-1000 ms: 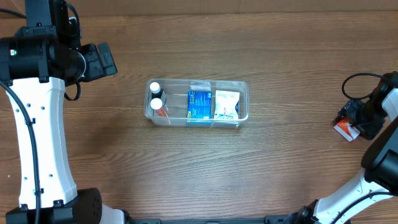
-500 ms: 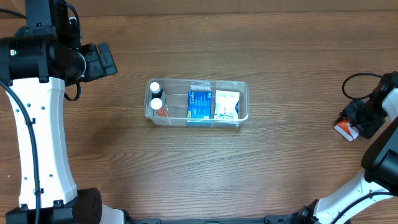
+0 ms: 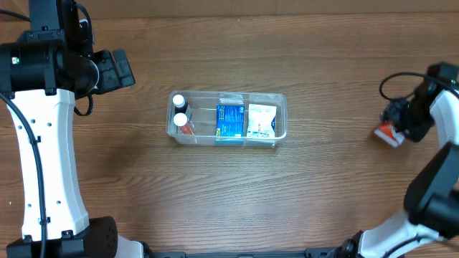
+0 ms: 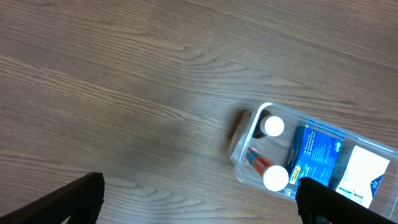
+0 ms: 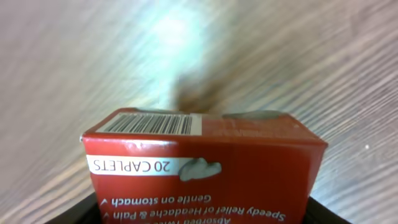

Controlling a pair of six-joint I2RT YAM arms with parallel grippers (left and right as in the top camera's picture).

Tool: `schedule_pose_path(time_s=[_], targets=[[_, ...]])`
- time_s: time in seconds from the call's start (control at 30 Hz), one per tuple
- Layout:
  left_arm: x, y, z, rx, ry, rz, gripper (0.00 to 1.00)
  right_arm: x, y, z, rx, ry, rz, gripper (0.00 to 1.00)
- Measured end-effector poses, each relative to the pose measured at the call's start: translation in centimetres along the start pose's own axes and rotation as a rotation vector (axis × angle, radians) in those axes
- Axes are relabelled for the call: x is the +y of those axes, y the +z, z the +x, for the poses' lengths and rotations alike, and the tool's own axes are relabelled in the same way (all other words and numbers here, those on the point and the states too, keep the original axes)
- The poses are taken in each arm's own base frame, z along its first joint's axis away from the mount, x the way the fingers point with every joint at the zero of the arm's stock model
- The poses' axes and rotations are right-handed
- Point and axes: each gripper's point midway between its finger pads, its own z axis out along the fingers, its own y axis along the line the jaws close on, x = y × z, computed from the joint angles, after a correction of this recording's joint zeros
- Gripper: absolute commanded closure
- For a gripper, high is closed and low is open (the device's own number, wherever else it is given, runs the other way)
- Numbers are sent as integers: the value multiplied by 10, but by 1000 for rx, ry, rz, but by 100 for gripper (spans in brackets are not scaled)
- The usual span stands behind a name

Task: Pack container
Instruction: 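Carry the red box into the container's right end beside the blue box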

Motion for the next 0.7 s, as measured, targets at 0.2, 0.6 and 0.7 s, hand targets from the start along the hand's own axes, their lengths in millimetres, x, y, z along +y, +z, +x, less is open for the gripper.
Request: schedule_pose_path(time_s=[0.2, 0.6, 0.7], targets=[[0, 0, -1, -2, 0, 0, 0, 92, -98, 12, -228, -217, -181, 33], [0, 0, -1, -2, 0, 1, 0, 256, -147, 133, -280, -688, -457, 36], [0, 0, -1, -2, 0, 1, 0, 276, -133, 156, -232, -734, -464, 36]])
